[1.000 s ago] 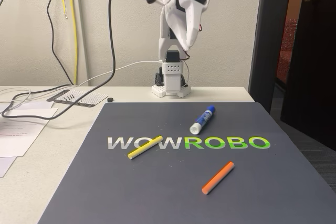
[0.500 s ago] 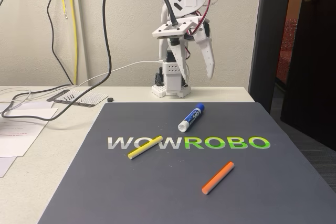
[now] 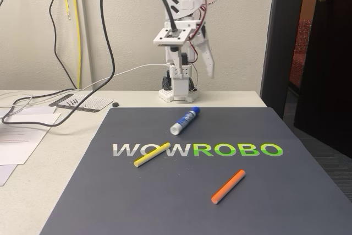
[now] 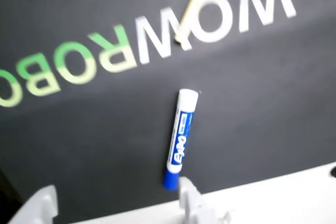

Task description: Pick up the blue marker.

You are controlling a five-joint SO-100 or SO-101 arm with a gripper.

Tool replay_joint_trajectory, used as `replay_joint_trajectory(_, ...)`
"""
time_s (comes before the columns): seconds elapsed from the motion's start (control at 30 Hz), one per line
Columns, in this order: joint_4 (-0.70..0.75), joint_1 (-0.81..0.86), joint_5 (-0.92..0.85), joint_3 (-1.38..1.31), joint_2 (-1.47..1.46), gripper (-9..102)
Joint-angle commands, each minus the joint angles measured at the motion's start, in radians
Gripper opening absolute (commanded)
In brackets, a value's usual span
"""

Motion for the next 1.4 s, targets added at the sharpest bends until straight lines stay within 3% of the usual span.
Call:
replay_joint_trajectory(0.0, -0.041, 0.034, -0.038, 0.095, 0.092, 31)
replay_joint_trajectory(0.57, -0.575, 0.261, -0.314, 0.788, 0.367, 35)
replay_joint_trajectory(1.0, -0.646, 0.295, -0.385, 0.928, 0.38, 35)
replay_joint_trajectory(1.37, -0.857, 0.325, -0.462, 1.195, 0.535, 35)
